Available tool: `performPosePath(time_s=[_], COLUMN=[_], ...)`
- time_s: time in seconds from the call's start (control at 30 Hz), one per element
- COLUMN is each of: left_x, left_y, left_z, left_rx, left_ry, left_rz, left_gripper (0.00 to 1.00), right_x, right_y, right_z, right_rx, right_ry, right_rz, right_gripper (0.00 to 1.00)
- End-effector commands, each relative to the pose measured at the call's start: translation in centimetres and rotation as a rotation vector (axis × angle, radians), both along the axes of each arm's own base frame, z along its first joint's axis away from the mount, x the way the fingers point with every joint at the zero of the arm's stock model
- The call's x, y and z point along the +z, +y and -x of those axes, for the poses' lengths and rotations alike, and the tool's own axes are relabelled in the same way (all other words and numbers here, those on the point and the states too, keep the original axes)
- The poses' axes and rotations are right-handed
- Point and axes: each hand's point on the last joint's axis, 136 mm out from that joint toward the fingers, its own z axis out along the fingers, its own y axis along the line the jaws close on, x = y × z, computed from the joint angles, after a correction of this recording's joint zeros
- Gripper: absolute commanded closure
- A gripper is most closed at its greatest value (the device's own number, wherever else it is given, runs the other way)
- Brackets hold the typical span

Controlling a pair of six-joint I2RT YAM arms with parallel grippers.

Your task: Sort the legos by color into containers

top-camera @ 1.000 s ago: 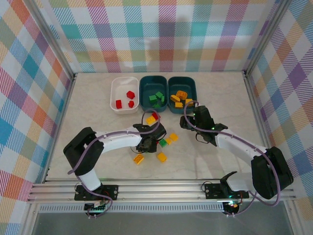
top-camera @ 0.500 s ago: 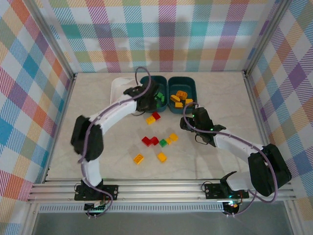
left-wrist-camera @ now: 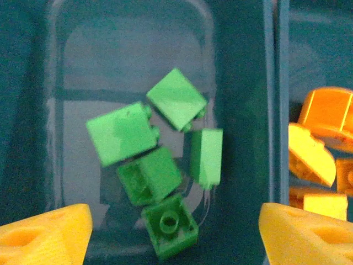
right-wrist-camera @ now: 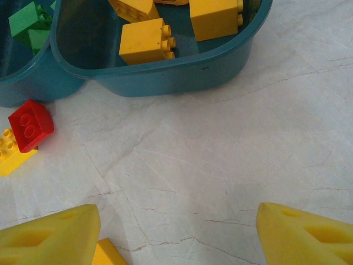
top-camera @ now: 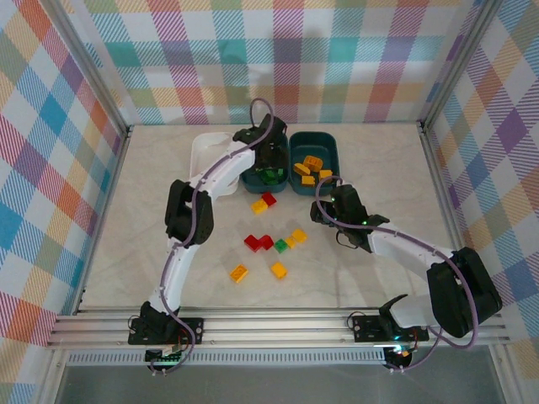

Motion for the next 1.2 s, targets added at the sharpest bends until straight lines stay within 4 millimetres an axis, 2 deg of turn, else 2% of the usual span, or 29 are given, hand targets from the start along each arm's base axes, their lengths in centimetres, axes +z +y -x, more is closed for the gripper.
performPosePath(time_s=[0.0,0.07,0.23,0.37,0.47,0.8,1.0,1.07,1.17], left_x=[4.2,3.5,-2.3,-5.5,-6.3,-7.6,-9.3,-9.7,-9.9], left_y=[0.4,0.8,3.8,5.9,6.2,4.9,5.3,5.5,5.6], left_z=[3.3,5.9,13.6,17.4,18.2,21.2,22.3,22.8,24.2], left_rx=[-0.028,-0.038,-0.054,-0.044,-0.052,-0.193,-0.148,-0.096,-0.003], left_ry=[-0.042,-0.026,0.066,0.124,0.129,0.156,0.217,0.253,0.341], left_rz=[0.037,0.034,-0.070,-0.091,-0.093,-0.129,-0.112,-0.102,-0.066], left_gripper=[0.19,0.19,0.23,0.27,0.29,0.30,0.32,0.33,0.30], right_x=[0.6,0.5,0.6,0.4,0.0,-0.7,-1.0,-1.0,-0.9], right_y=[0.3,0.4,0.9,1.3,1.5,1.4,1.6,1.6,1.5], right_z=[-0.3,-0.3,0.0,0.0,-0.1,-0.2,-0.3,-0.3,-0.3], right_rx=[-0.003,0.000,0.015,0.024,0.027,0.025,0.028,0.027,0.027], right_ry=[-0.023,-0.020,-0.008,0.003,0.017,0.029,0.039,0.039,0.036], right_rz=[-0.034,-0.041,-0.068,-0.087,-0.088,-0.067,-0.067,-0.065,-0.061], right_gripper=[0.25,0.25,0.25,0.25,0.25,0.25,0.25,0.25,0.25])
